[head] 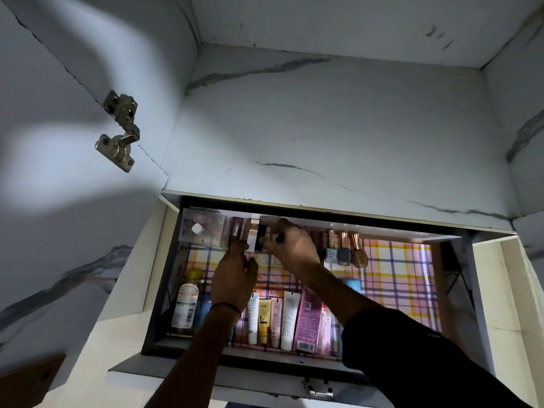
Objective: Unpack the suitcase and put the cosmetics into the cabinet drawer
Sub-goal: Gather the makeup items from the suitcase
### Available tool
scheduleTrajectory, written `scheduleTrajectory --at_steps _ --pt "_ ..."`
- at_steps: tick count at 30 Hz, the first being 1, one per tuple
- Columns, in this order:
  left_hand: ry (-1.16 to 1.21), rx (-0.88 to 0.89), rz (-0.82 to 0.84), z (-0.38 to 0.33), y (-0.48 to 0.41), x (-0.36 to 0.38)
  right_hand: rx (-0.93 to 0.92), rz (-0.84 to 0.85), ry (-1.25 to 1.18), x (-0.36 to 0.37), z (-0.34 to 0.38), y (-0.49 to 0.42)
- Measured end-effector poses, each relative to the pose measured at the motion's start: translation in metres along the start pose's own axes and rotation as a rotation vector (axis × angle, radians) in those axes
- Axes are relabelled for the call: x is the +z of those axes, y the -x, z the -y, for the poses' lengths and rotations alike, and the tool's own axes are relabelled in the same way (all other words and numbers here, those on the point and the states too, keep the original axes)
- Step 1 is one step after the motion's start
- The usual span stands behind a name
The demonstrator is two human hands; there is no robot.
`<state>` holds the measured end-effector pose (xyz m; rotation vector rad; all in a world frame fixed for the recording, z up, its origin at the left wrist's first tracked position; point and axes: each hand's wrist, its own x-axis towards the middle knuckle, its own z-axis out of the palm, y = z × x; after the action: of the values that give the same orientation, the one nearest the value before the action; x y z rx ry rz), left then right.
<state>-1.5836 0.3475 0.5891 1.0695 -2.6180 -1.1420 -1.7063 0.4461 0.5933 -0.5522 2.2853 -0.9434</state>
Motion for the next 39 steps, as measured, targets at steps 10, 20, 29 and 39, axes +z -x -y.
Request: scheduleTrajectory --at_steps 10,20,29,39 --pt "0.875 -0.334 0.327 -0.031 0.023 0.010 0.282 0.023 -1.067 -0.024 -0.009 0.022" --pt "0.880 -0.371 0.179 -0.027 0.017 0.017 0.221 -0.077 -0.613 -0.010 -0.010 0.015" --pt "0.412 -0.334 0.066 -0.023 0.000 0.034 0.178 -0.095 -0.318 0.003 0.013 -0.001" --pt "0.324 -0.315 0.066 -0.025 -0.006 0.035 0.206 -0.089 -0.252 0.000 -0.002 0.025"
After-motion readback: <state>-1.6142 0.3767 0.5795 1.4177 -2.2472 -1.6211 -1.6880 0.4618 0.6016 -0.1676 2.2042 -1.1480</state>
